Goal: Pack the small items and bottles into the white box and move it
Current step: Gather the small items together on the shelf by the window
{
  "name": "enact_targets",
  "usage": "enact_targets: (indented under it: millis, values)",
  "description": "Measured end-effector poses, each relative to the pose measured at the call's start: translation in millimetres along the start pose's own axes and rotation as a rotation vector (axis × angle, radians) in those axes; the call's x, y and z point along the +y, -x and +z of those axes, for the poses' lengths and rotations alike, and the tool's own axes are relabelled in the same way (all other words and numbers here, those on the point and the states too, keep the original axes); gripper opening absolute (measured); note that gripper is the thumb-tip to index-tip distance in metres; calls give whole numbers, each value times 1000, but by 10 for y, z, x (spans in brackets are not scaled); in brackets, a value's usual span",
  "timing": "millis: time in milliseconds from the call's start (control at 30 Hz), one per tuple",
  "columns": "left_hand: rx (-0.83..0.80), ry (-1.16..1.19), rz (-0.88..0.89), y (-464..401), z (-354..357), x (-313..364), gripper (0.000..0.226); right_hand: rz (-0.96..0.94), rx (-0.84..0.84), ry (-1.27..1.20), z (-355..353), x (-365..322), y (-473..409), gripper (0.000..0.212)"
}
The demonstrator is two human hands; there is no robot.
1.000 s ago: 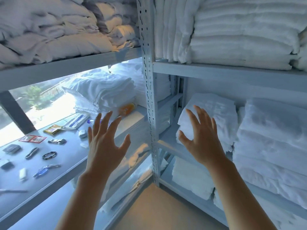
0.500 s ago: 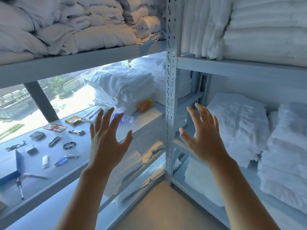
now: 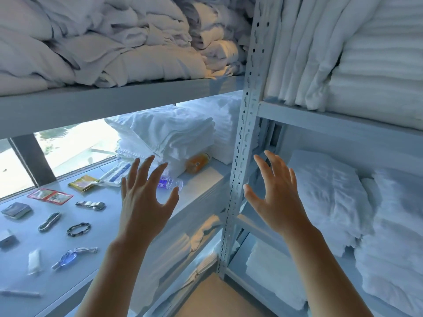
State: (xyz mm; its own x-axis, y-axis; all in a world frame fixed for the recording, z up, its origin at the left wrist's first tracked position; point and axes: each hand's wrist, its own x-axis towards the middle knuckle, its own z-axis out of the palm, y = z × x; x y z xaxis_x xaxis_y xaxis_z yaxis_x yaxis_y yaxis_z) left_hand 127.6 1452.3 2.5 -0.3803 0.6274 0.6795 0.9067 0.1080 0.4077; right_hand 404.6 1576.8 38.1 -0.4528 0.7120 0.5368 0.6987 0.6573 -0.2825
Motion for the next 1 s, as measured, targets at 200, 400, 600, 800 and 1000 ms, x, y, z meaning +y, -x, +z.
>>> enact_targets:
  millis: [200, 400, 600, 800, 1000]
  values:
    - [-10, -19, -66, -58, -147, -686, 57, -33, -41, -9, 449, -524, -295, 71]
    - [26, -27, -130, 27, -318, -1289, 59, -97, -120, -14, 913, -992, -487, 71]
    - [39, -83, -232, 226, -434, -1731, 58, -164, -177, -41, 1317, -1368, -645, 73]
    - [28, -142, -338, 378, -482, -2012, 59, -242, -257, -97, 1747, -1584, -778, 74]
    - [32, -230, -424, 436, -376, -2123, 59, -312, -313, -159, 2143, -1617, -993, 75]
